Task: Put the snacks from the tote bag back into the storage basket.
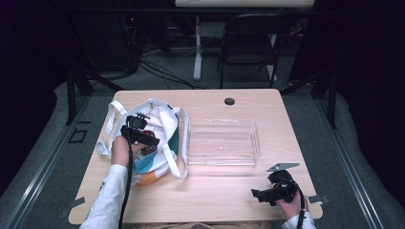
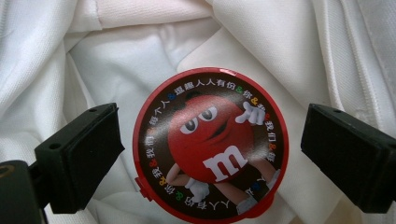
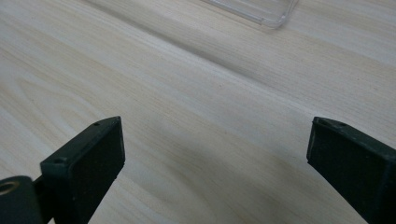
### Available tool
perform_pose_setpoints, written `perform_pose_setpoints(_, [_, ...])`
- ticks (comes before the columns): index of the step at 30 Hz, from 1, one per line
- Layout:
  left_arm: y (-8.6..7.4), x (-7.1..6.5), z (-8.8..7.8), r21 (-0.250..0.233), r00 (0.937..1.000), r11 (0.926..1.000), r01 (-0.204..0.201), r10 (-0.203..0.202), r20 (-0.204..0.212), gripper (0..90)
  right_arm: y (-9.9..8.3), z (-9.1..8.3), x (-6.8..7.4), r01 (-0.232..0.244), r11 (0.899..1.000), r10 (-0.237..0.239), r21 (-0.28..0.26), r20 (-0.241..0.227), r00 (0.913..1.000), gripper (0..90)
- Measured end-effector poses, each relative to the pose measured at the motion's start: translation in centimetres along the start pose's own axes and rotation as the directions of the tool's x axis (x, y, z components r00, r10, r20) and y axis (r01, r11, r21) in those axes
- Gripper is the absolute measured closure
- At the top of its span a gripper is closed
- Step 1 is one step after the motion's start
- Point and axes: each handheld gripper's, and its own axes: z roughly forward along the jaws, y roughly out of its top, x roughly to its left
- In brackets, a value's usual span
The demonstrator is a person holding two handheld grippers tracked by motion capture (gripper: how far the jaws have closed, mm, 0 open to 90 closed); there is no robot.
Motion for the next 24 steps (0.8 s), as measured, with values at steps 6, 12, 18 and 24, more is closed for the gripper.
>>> perform_pose_setpoints(6, [-0.16, -0.12, 0.36, 0.018, 0.9998, 0.9997, -0.016, 0.017, -0.010, 19.8, -0.03, -0.07, 0.02, 0.001, 1.000, -0.001, 0.000, -0.002, 1.0000, 4.1])
perform_pose_setpoints(12, [-0.21, -0.33, 0.39, 0.013, 0.9993, 0.9994, -0.031, 0.031, -0.023, 26.0, -0.05, -0.08, 0.01, 0.002, 1.000, -0.002, -0.001, -0.003, 1.0000, 4.1])
perform_pose_setpoints(18, [-0.25, -0.40, 0.32, 0.013, 0.9988, 0.9990, -0.042, 0.042, -0.026, 26.2, -0.06, -0.13, 0.02, 0.002, 1.000, -0.002, -0.002, -0.002, 1.0000, 4.1])
perform_pose_setpoints(24, [-0.21, -0.40, 0.08, 0.002, 0.9994, 0.9995, -0.030, 0.030, -0.019, 26.3, -0.08, -0.16, 0.04, 0.002, 1.000, -0.002, -0.002, -0.001, 1.0000, 4.1])
